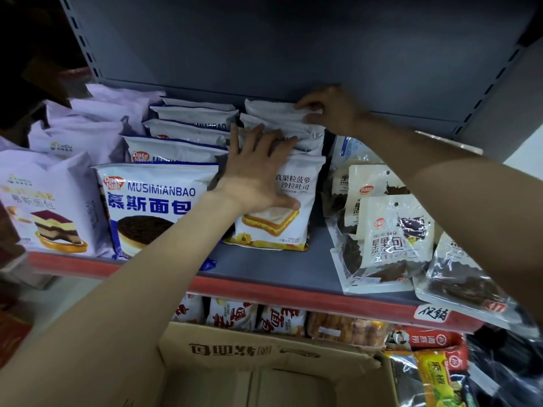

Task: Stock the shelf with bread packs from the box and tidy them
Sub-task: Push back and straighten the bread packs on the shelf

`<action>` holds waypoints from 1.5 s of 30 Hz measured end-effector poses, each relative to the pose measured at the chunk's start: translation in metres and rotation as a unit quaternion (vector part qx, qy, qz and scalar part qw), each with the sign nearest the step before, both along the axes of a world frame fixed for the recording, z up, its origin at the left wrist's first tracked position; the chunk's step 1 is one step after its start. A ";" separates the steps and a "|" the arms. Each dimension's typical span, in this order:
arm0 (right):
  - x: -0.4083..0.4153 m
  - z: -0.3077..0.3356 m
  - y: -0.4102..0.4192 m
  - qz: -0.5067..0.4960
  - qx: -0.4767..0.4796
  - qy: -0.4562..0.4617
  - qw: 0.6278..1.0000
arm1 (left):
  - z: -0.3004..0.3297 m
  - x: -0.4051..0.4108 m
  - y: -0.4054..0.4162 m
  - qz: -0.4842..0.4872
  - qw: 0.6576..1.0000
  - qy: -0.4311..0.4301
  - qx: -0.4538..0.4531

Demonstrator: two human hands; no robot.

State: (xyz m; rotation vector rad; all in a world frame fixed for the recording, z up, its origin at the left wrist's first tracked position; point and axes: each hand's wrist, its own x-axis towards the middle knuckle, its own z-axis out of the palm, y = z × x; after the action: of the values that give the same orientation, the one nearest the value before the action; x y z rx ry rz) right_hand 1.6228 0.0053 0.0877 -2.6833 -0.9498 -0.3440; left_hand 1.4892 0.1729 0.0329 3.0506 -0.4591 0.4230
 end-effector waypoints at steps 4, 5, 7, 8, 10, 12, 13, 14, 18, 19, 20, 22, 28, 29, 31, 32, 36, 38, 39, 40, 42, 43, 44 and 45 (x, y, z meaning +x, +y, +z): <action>-0.006 0.008 0.002 -0.045 0.032 -0.015 0.998 | 0.000 -0.004 0.001 -0.002 1.000 0.014 -0.011; -0.010 0.011 0.006 -0.034 0.042 0.006 0.999 | 0.001 -0.003 0.000 -0.002 1.000 0.020 -0.012; -0.019 0.013 0.014 -0.016 0.019 0.072 0.997 | 0.002 -0.003 -0.001 -0.001 1.000 0.025 -0.011; -0.022 0.013 0.017 -0.022 -0.012 0.097 0.995 | 0.002 -0.003 -0.001 -0.002 1.000 0.026 -0.009; -0.024 0.012 0.019 -0.041 -0.024 0.143 0.989 | 0.001 -0.004 0.000 -0.005 1.000 0.025 -0.010; -0.026 0.013 0.017 -0.050 0.016 0.165 0.985 | 0.000 -0.005 0.000 -0.012 1.000 0.019 -0.012; -0.027 0.014 0.015 -0.053 0.025 0.153 0.986 | 0.000 -0.005 0.000 -0.016 1.000 0.016 -0.012; -0.026 0.015 0.012 -0.059 0.018 0.131 0.989 | -0.001 -0.005 -0.001 -0.019 1.000 0.013 -0.012; -0.031 0.013 0.000 -0.076 -0.008 0.097 0.992 | -0.002 -0.004 -0.003 -0.022 1.000 0.013 -0.014; -0.033 0.010 -0.002 -0.079 -0.008 0.101 0.992 | -0.002 -0.003 -0.003 -0.021 1.000 0.018 -0.015; -0.033 0.008 -0.004 -0.087 -0.007 0.098 0.991 | -0.001 -0.002 -0.004 -0.019 0.999 0.022 -0.016; -0.033 0.006 -0.007 -0.117 0.003 0.099 0.988 | -0.001 -0.001 -0.004 -0.018 0.999 0.025 -0.018; -0.036 -0.002 -0.001 -0.125 0.212 0.349 0.904 | -0.003 -0.005 -0.001 -0.027 0.997 0.048 0.048; -0.037 -0.003 0.001 -0.122 0.229 0.359 0.897 | -0.002 -0.006 -0.002 -0.030 0.997 0.052 0.053; -0.037 -0.003 0.002 -0.113 0.254 0.379 0.882 | 0.000 -0.008 -0.004 -0.040 0.997 0.051 0.050; -0.036 -0.003 0.003 -0.110 0.262 0.386 0.878 | 0.001 -0.009 -0.004 -0.045 0.997 0.045 0.049; -0.036 -0.004 0.011 -0.132 0.269 0.374 0.878 | 0.001 -0.010 -0.003 -0.051 0.996 0.035 0.057; -0.040 -0.003 0.015 -0.154 0.255 0.366 0.882 | 0.001 -0.006 -0.002 -0.049 0.997 0.032 0.056; -0.043 -0.001 0.016 -0.163 0.246 0.352 0.888 | 0.001 -0.004 -0.002 -0.048 0.997 0.026 0.058; -0.047 0.002 0.016 -0.170 0.247 0.330 0.895 | 0.000 -0.003 -0.002 -0.048 0.997 0.018 0.061; -0.063 0.007 0.016 -0.175 0.307 0.266 0.897 | -0.003 -0.005 -0.001 -0.057 0.996 -0.012 0.066; -0.075 0.008 0.017 -0.170 0.349 0.234 0.891 | -0.006 -0.008 0.000 -0.065 0.995 -0.032 0.062; -0.091 0.007 0.018 -0.167 0.380 0.203 0.887 | -0.009 -0.012 0.000 -0.071 0.995 -0.057 0.048; -0.110 0.003 0.018 -0.166 0.400 0.173 0.884 | -0.013 -0.019 0.000 -0.073 0.993 -0.088 0.016</action>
State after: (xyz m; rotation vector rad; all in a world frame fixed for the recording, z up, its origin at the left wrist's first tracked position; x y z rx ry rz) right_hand 1.5126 0.0237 0.0905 -2.0070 -0.1550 -0.2351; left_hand 1.4705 0.1733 0.0194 2.9958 -0.6965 0.6857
